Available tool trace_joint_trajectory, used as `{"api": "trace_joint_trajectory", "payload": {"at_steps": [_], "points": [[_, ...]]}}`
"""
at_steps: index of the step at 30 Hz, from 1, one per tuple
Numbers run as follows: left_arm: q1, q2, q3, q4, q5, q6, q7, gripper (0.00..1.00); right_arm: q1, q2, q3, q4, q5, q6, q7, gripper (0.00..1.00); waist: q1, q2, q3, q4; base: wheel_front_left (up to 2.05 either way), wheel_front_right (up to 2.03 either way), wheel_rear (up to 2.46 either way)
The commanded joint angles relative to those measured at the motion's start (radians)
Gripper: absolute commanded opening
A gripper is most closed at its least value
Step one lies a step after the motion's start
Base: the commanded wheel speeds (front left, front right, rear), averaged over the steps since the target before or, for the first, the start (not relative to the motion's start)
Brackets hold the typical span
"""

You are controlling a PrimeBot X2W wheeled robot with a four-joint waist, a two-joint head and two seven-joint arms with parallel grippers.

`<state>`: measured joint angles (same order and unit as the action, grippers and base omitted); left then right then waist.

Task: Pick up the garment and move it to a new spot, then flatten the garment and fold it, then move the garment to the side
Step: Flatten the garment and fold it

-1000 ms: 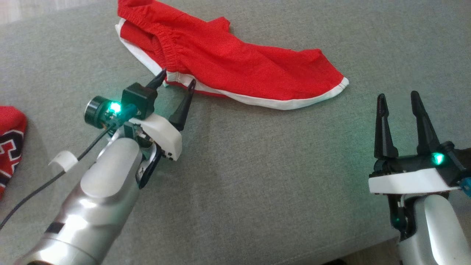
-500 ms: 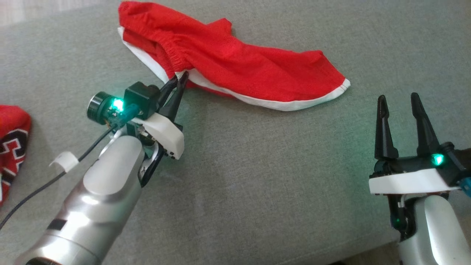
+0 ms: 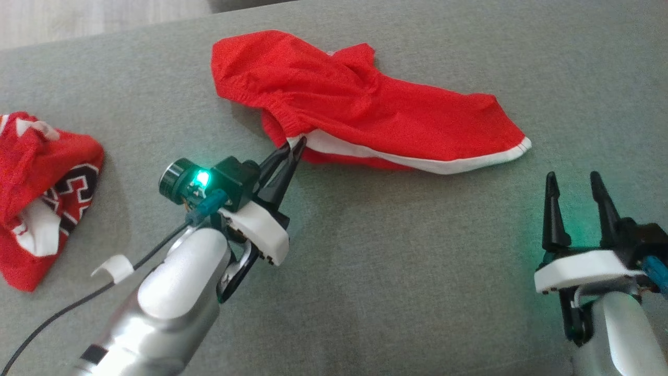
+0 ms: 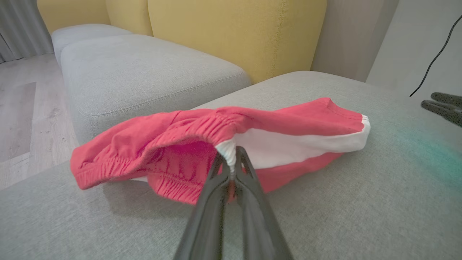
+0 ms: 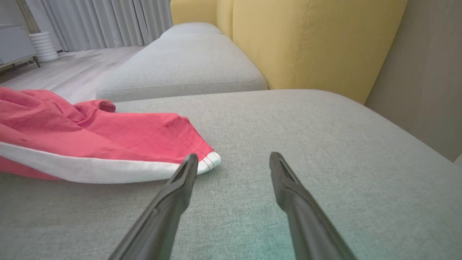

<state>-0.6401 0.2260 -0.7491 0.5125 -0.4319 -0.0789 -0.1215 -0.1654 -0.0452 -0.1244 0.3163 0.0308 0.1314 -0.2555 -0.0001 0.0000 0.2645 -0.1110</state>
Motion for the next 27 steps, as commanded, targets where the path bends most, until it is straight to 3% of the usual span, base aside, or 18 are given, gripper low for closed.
{"api": "trace_joint_trajectory", "payload": {"at_steps": [1,8,22,23,24,25,27], "points": [[-0.014,0.036,0.022,-0.06,-0.002,0.009,0.01,0.0,-0.064,-0.005,0.008,0.038,-0.013,-0.001,-0.004,1.0,0.0001,0.0,-0.005,0.015,0.0,0.0,0.0],[0.012,0.057,-0.007,-0.137,0.004,0.015,0.059,0.0,-0.212,-0.005,-0.043,0.26,-0.053,-0.001,0.071,1.0,0.0001,0.0,0.001,0.037,0.0,0.0,0.0],[0.012,0.072,-0.028,-0.197,0.005,0.028,0.096,0.0,-0.387,-0.005,-0.053,0.545,-0.126,-0.001,0.1,1.0,0.0001,0.0,0.021,0.063,0.0,0.0,0.0],[0.012,0.074,-0.029,-0.198,0.005,0.029,0.098,0.0,-0.394,-0.005,-0.052,0.558,-0.134,-0.001,0.096,0.76,0.0001,0.0,0.021,0.064,0.0,0.0,0.0],[0.012,0.076,-0.029,-0.199,0.005,0.029,0.1,0.0,-0.4,-0.005,-0.051,0.568,-0.144,-0.001,0.091,0.32,0.0001,0.0,0.021,0.064,0.0,0.0,0.0],[0.013,0.078,-0.029,-0.198,0.003,0.031,0.103,0.0,-0.405,-0.005,-0.052,0.578,-0.152,-0.001,0.085,0.0,0.0001,0.0,0.019,0.064,0.0,0.0,0.0],[0.019,0.084,-0.03,-0.195,0.0,0.034,0.111,0.0,-0.415,-0.005,-0.048,0.596,-0.145,-0.001,0.069,0.0,0.0001,0.0,0.009,0.062,0.0,0.0,0.0]]}}
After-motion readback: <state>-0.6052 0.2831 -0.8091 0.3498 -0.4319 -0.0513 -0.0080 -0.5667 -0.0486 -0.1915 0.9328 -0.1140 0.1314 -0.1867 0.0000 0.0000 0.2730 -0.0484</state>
